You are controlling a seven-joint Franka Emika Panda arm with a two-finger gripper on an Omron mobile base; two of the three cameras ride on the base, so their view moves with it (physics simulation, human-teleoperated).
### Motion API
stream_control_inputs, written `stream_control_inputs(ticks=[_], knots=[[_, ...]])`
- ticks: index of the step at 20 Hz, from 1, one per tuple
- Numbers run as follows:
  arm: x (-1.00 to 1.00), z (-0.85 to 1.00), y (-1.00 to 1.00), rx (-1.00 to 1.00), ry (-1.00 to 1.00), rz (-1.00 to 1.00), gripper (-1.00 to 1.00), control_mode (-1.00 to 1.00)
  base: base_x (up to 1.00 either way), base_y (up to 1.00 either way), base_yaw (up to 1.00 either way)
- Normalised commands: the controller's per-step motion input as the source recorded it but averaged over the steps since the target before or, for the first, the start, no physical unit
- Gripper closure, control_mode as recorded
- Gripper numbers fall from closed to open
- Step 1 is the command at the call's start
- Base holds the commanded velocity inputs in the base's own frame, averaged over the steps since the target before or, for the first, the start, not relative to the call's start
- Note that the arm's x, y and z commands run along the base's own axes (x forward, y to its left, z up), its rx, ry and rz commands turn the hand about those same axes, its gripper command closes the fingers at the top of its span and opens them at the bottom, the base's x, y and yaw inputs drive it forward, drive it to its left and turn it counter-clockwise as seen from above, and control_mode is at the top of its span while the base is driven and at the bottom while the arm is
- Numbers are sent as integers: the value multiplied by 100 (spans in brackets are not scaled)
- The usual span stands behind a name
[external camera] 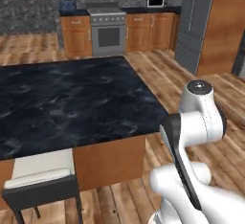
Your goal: There is a tray on the dining counter. Grab the cup, mug, and pitcher and place them on the tray. The pitcher may be placed next to the tray if it cannot fit the tray.
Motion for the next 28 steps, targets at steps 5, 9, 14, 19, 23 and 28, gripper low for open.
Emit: stream_control_inputs(ticks=[5,9,14,19,23,28], knots=[[0,0,0,0,0,0,-100,100,36,-100,0],[0,0,0,0,0,0,-100,100,45,-100,0],[0,0,0,0,0,0,-100,100,55,-100,0],[0,0,0,0,0,0,-100,100,78,-100,0],[0,0,0,0,0,0,-100,100,99,-100,0],[0,0,0,0,0,0,-100,100,100,-70,0]])
